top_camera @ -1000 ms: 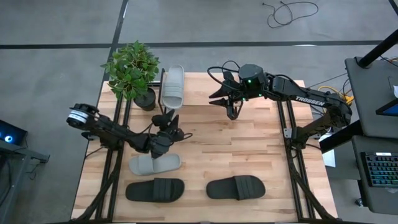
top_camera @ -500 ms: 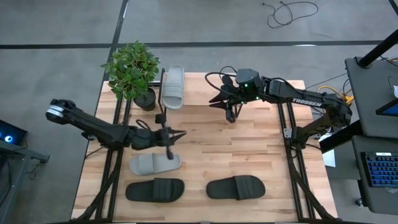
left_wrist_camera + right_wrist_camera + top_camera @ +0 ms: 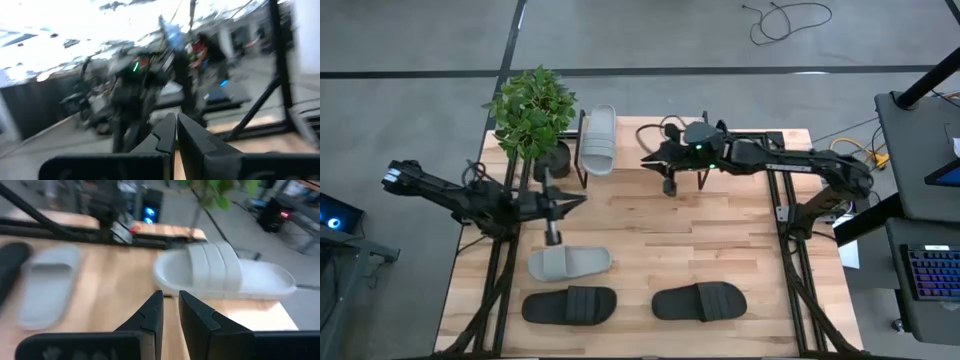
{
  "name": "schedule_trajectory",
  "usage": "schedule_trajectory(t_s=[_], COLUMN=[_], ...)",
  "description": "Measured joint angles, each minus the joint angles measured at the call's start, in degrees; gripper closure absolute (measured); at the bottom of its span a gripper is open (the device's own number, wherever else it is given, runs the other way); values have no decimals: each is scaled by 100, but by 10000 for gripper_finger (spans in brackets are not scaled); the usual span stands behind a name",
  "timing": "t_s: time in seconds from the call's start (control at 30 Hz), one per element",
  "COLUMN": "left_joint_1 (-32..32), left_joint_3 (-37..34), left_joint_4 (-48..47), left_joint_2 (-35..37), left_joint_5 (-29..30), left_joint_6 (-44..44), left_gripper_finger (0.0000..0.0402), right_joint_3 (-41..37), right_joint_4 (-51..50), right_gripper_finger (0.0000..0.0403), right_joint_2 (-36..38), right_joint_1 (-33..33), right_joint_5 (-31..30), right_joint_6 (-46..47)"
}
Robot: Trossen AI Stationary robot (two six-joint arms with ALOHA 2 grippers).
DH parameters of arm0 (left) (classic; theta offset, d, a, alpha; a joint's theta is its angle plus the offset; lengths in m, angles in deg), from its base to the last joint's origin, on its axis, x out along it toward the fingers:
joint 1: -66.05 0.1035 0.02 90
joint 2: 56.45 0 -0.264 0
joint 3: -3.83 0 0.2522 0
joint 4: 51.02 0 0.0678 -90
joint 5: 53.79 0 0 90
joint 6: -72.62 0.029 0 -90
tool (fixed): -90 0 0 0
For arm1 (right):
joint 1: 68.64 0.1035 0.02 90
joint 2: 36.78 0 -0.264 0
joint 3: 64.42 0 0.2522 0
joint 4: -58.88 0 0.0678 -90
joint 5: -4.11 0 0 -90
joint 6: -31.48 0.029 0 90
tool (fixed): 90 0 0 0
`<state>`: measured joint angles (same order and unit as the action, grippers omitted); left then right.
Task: Pick and place slides into the shelf
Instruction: Put the right grey slipper on the shelf
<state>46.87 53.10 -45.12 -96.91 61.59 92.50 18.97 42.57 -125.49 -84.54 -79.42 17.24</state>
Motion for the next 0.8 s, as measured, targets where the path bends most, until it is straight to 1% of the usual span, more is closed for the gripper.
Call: schedule_trajectory(t_s=[0.07,0.13,0.23,0.37,0.47,0.63,0.8], left_joint_1=[-73,-129,-166,-166,-166,-203,-203], left_joint_3=[-44,-149,-315,-331,-331,-366,-394], left_joint_4=[-11,-1,-27,22,-51,-571,-574], left_joint_2=[185,312,446,653,802,1036,1183], left_joint_5=[-256,-417,-437,-430,-419,-417,-416], left_joint_6=[-1,0,22,46,15,-48,-55], left_gripper_finger=[401,401,401,401,401,402,402], right_joint_3=[70,227,610,1058,1347,1608,1762], right_joint_4=[268,487,482,454,367,236,231], right_gripper_finger=[351,354,368,391,394,394,394], right_joint_2=[-274,-553,-917,-1367,-1650,-2042,-2367], right_joint_1=[-29,-72,-187,-401,-533,-660,-694], right_joint_5=[-205,-207,-207,-183,-175,-161,-162], right_joint_6=[-15,-28,-17,213,345,414,463])
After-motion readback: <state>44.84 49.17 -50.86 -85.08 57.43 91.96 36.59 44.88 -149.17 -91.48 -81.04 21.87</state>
